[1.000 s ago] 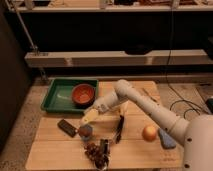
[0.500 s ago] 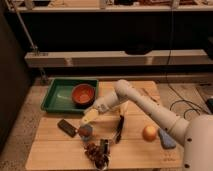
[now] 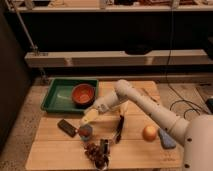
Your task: Wipe table surface with sponge
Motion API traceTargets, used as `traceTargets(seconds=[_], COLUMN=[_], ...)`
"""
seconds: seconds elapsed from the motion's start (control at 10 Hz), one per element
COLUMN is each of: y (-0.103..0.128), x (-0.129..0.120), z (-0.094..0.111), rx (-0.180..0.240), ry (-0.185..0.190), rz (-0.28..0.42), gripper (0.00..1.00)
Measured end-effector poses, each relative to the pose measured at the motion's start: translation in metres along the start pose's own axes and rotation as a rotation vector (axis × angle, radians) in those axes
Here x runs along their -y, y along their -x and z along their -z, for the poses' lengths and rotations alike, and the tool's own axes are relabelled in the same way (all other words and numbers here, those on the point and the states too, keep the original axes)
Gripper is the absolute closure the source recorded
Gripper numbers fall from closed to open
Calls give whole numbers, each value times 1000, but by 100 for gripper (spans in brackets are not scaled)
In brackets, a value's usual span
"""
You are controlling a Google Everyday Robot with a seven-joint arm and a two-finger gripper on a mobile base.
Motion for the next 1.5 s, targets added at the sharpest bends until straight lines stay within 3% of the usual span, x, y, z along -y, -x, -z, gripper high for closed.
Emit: traceTargets(seconds=[0.4,0.7,0.9,1.0,1.1,1.2,1.3,1.4,1.5], y=[0,-14,-37,-44,-47,-43,-38,-34,-24], x=[0,7,28,41,53,66,76,84,95], z=[0,22,66,91,117,151,176,195,226], rx=[1,6,0,5,11,23,42,62,111], ry=[0,85,218,316,422,569,680,760,890], rz=[0,-19,-63,-111,-164,-244,-311,-365,-478], gripper=[20,20,20,20,20,20,20,20,20])
